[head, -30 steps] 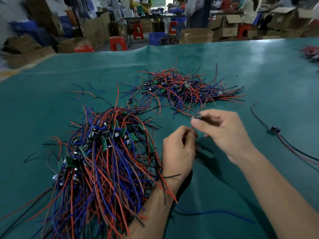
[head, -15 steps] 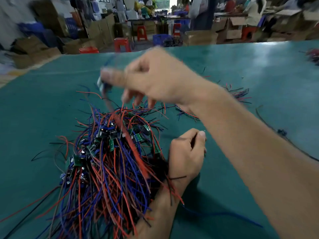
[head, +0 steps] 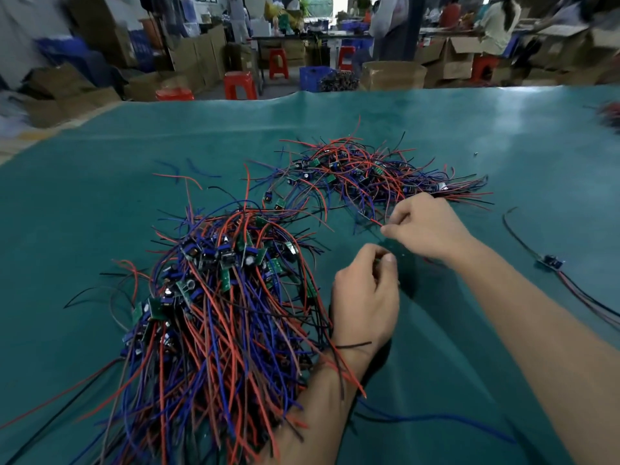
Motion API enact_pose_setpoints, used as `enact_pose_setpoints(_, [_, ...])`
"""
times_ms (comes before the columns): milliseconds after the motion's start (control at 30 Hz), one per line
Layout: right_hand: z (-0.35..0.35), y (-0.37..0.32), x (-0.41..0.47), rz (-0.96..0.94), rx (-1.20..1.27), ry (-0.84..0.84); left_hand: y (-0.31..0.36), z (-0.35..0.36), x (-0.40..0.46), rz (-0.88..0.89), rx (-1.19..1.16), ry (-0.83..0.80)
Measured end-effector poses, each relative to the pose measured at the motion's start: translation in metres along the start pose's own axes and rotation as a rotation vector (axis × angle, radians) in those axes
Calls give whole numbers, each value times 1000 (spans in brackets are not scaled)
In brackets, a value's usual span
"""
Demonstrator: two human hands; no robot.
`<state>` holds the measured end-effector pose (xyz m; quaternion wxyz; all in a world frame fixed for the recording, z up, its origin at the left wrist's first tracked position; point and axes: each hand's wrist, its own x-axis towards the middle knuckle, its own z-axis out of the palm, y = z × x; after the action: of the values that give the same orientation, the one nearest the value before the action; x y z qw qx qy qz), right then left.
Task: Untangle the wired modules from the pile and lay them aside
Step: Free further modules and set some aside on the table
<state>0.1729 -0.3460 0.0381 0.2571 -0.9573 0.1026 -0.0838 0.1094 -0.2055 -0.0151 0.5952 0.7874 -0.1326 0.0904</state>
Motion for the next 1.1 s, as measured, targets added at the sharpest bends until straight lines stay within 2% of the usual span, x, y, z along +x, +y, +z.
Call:
enact_pose_setpoints(67, [-7, 5, -20, 12, 239, 3, 0, 0, 1, -22, -31, 34])
enact_pose_setpoints(167, [-11, 8, -57, -15, 586, -163, 1, 0, 1, -52, -64, 77])
enact_pose_setpoints(233, [-11, 12, -74, -32, 663, -279, 0, 0, 2, -59, -50, 90])
enact_pose_setpoints(367, [-9, 14, -81, -70, 670, -320, -1, 0, 2, -53, -25, 69])
enact_pose_setpoints(433, [-11, 15, -81, -80, 662, -392, -1, 0, 3, -42, -24, 70])
enact_pose_setpoints(467, [-11, 17, -79, -69, 666, -390, -1, 0, 3, -28, -21, 65])
enact_pose_setpoints(533, [-9, 23, -75, -23, 681, -232, -2, 0, 2, 16, -24, 30])
enact_pose_setpoints(600, [-8, 25, -71, 65, 815, -111, -3, 1, 0, 62, -43, -27])
enact_pose_setpoints(733, [-6, 18, -74, 139, 1107, -267, -3, -1, -1, 121, -22, -143])
enact_pose_setpoints(900, [-9, 22, -70, 106, 1329, -331, -2, -1, -2, 120, -2, -157])
enact_pose_setpoints(1100, [-7, 26, -68, 51, 1226, -268, -1, 1, -2, 112, 5, -143])
